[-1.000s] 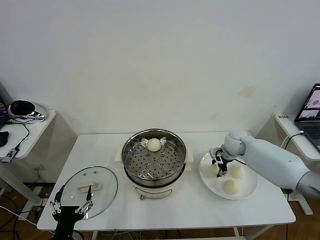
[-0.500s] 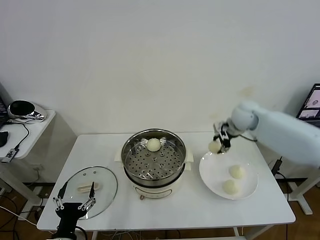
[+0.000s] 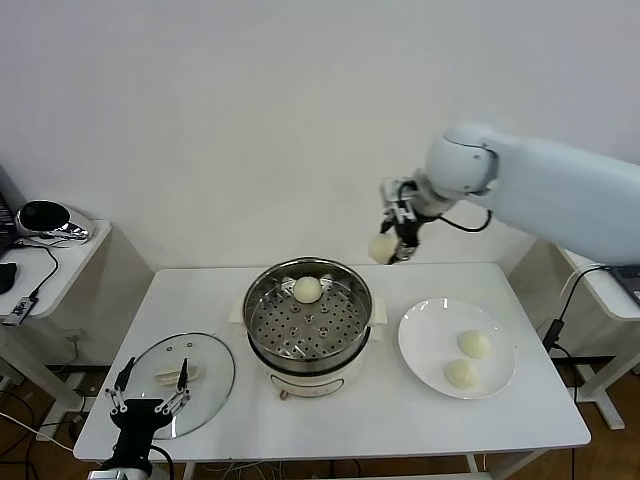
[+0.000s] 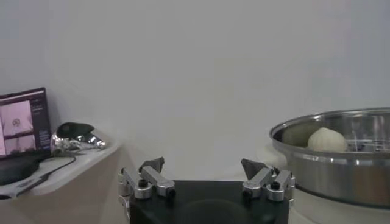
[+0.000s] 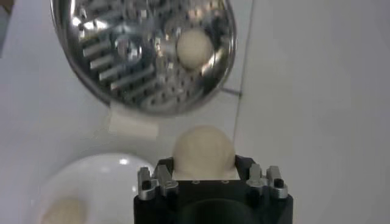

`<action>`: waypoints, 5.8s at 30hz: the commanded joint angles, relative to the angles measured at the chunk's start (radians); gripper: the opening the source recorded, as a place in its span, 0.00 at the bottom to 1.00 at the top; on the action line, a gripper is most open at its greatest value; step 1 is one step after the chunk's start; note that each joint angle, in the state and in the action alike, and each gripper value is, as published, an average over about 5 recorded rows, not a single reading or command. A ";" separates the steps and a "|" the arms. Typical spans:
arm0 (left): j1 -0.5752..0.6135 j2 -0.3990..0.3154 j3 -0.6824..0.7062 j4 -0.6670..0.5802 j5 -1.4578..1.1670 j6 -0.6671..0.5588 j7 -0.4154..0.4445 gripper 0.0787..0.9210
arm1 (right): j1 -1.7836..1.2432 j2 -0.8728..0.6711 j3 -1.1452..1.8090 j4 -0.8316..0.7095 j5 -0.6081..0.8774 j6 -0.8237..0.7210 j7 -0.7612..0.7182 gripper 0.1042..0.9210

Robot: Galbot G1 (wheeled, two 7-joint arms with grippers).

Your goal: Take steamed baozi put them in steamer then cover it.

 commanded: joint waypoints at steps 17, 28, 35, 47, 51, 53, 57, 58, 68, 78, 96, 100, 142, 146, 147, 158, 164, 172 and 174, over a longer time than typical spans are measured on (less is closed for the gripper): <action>-0.001 -0.019 -0.008 -0.009 -0.001 -0.001 -0.003 0.88 | -0.262 0.454 -0.006 -0.238 0.194 -0.199 0.194 0.65; -0.008 -0.015 -0.004 -0.005 -0.002 -0.001 -0.003 0.88 | -0.313 0.520 0.008 -0.327 0.174 -0.199 0.204 0.65; -0.010 -0.014 0.000 -0.004 -0.003 -0.001 -0.003 0.88 | -0.337 0.552 0.025 -0.391 0.157 -0.198 0.206 0.65; -0.005 -0.015 0.004 -0.006 -0.001 -0.003 -0.002 0.88 | -0.278 0.503 0.077 -0.365 0.100 -0.175 0.093 0.84; -0.007 -0.012 0.003 -0.009 -0.002 -0.002 -0.002 0.88 | -0.146 0.389 0.089 -0.267 0.079 -0.144 0.001 0.88; -0.009 -0.011 0.004 -0.009 -0.002 -0.001 -0.002 0.88 | -0.088 0.322 0.071 -0.216 0.063 -0.124 -0.044 0.88; -0.010 -0.009 0.009 -0.005 -0.001 -0.002 -0.002 0.88 | 0.003 0.157 0.024 -0.088 0.028 -0.086 -0.111 0.88; -0.009 -0.009 0.010 -0.004 -0.001 -0.003 -0.002 0.88 | 0.018 0.104 0.014 -0.052 0.015 -0.076 -0.125 0.88; 0.008 -0.003 0.012 -0.005 0.004 -0.005 -0.002 0.88 | -0.065 -0.340 0.052 0.137 -0.270 0.110 -0.265 0.88; 0.010 -0.004 0.007 0.002 0.010 0.002 0.002 0.88 | -0.385 -0.554 0.243 0.168 -0.469 0.246 -0.279 0.88; 0.038 -0.015 -0.015 0.002 0.014 0.003 0.006 0.88 | -0.903 -0.502 0.574 0.059 -0.600 0.330 -0.193 0.88; 0.040 -0.019 -0.016 0.003 0.014 0.001 0.005 0.88 | -0.924 -0.468 0.576 0.027 -0.603 0.327 -0.165 0.88; 0.033 -0.021 -0.015 -0.001 0.011 -0.001 0.003 0.88 | -0.779 -0.384 0.538 -0.016 -0.540 0.276 -0.151 0.53; 0.032 -0.019 -0.015 -0.007 0.010 -0.001 0.003 0.88 | -0.606 -0.394 0.501 0.002 -0.462 0.271 -0.169 0.53; 0.031 -0.019 -0.014 -0.008 0.009 0.000 0.003 0.88 | -0.559 -0.389 0.490 0.001 -0.443 0.270 -0.176 0.53; 0.031 -0.015 -0.015 -0.019 0.006 -0.001 0.000 0.88 | -0.080 -0.188 0.251 0.007 -0.250 0.318 -0.200 0.54; 0.035 -0.022 -0.024 -0.031 0.003 -0.001 -0.004 0.88 | -0.052 -0.032 0.193 0.050 -0.177 0.395 -0.164 0.54; 0.040 -0.034 -0.040 -0.049 0.000 0.000 -0.006 0.88 | -0.136 0.145 0.096 0.054 -0.247 0.575 -0.113 0.55; 0.039 -0.037 -0.041 -0.055 0.000 0.001 -0.005 0.88 | -0.145 0.185 0.067 0.028 -0.279 0.628 -0.105 0.55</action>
